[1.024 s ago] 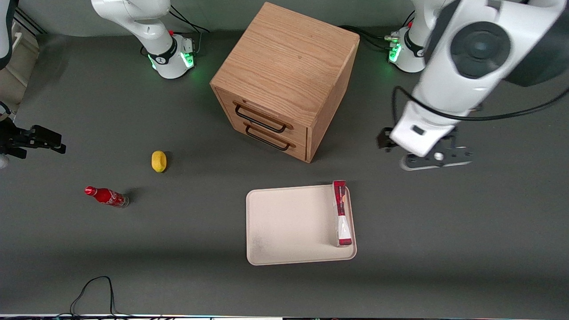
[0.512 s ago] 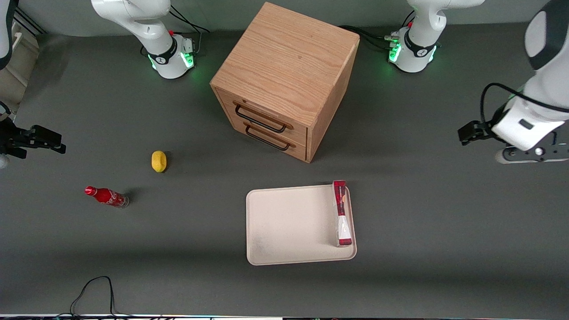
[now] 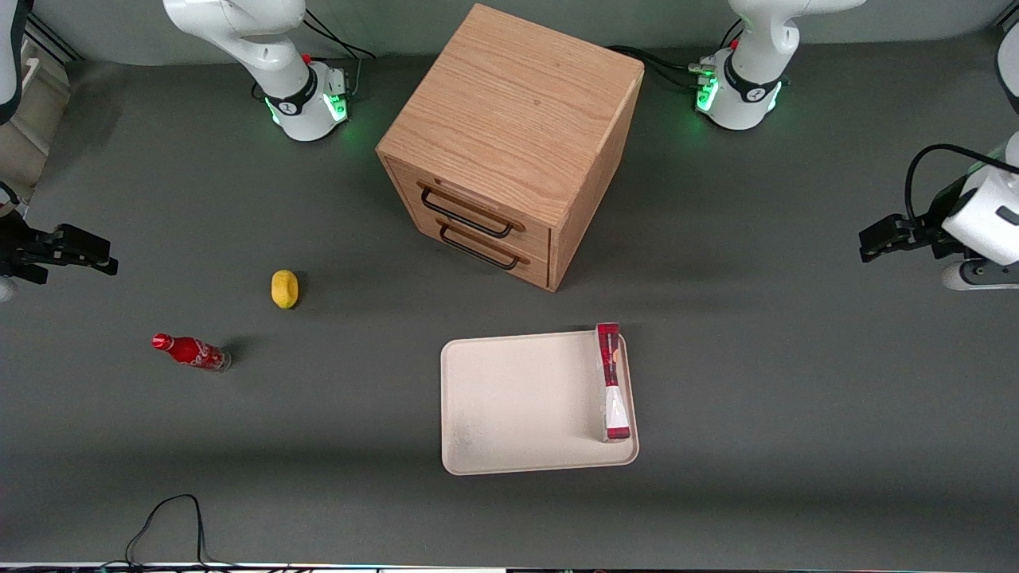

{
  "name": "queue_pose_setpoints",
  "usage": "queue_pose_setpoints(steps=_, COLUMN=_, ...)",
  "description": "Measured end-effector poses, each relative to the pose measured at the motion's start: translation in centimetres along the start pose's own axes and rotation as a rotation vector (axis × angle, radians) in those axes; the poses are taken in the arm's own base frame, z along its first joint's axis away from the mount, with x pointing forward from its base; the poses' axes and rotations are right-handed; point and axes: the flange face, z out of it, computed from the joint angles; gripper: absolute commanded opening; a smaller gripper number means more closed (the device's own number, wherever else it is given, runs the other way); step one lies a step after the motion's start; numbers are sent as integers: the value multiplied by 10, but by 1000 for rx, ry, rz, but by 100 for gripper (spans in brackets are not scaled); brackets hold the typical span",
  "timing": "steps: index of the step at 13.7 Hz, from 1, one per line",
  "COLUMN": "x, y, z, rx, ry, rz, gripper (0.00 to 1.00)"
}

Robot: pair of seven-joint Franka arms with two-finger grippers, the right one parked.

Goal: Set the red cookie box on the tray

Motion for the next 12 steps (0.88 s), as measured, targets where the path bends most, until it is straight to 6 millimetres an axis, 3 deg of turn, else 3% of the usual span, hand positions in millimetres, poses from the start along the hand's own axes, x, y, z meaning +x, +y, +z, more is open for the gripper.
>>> queue_pose_setpoints(steps=3, x=-2, y=-13, z=-9, rx=-8, ry=29, rz=-5, gripper=100)
queue_pose_setpoints(steps=12, x=-3, y=2, z=-14, rx=-10, ry=46, rz=21, gripper=100)
